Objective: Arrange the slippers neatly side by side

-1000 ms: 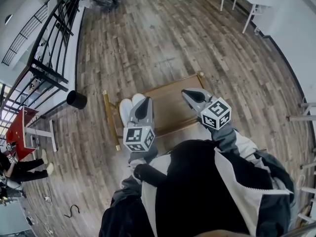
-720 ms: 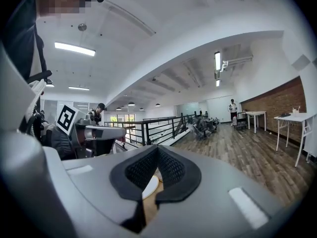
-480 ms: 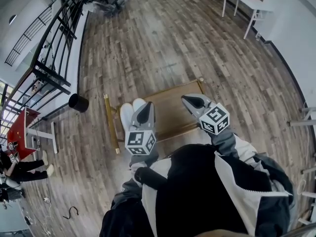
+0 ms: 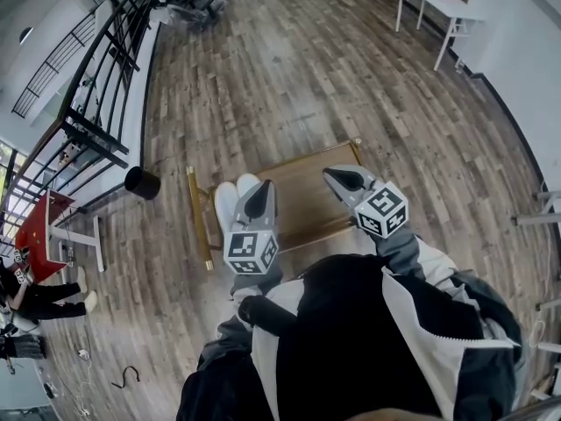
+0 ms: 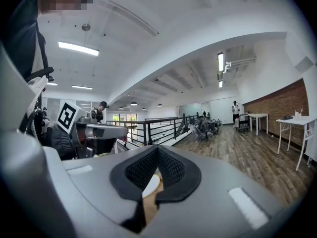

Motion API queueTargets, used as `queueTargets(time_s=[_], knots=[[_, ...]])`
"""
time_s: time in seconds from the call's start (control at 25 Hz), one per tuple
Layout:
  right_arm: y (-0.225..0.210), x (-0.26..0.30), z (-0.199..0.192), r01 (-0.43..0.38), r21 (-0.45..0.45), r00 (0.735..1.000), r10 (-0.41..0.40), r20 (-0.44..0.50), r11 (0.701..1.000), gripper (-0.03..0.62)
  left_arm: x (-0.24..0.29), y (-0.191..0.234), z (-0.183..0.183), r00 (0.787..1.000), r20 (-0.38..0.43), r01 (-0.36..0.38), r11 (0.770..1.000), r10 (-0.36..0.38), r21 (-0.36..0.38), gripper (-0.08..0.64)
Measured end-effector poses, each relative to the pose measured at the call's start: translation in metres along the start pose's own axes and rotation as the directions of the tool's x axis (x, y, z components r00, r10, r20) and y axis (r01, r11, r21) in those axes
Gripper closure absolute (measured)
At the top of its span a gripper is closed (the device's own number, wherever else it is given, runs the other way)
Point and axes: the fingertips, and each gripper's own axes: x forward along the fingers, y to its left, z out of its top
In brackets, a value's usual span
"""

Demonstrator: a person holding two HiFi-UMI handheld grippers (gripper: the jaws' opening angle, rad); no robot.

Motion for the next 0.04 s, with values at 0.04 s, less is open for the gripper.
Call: queueTargets(time_s=[0.04], knots=[[-0.0007, -0.0007, 0.0007, 0.000, -0.001, 1.000, 0.000, 0.001, 1.000, 0.592, 0.0006, -0.0011, 0.0010, 1.000, 0.001, 0.000, 1.000, 0.000, 0.002, 0.545]])
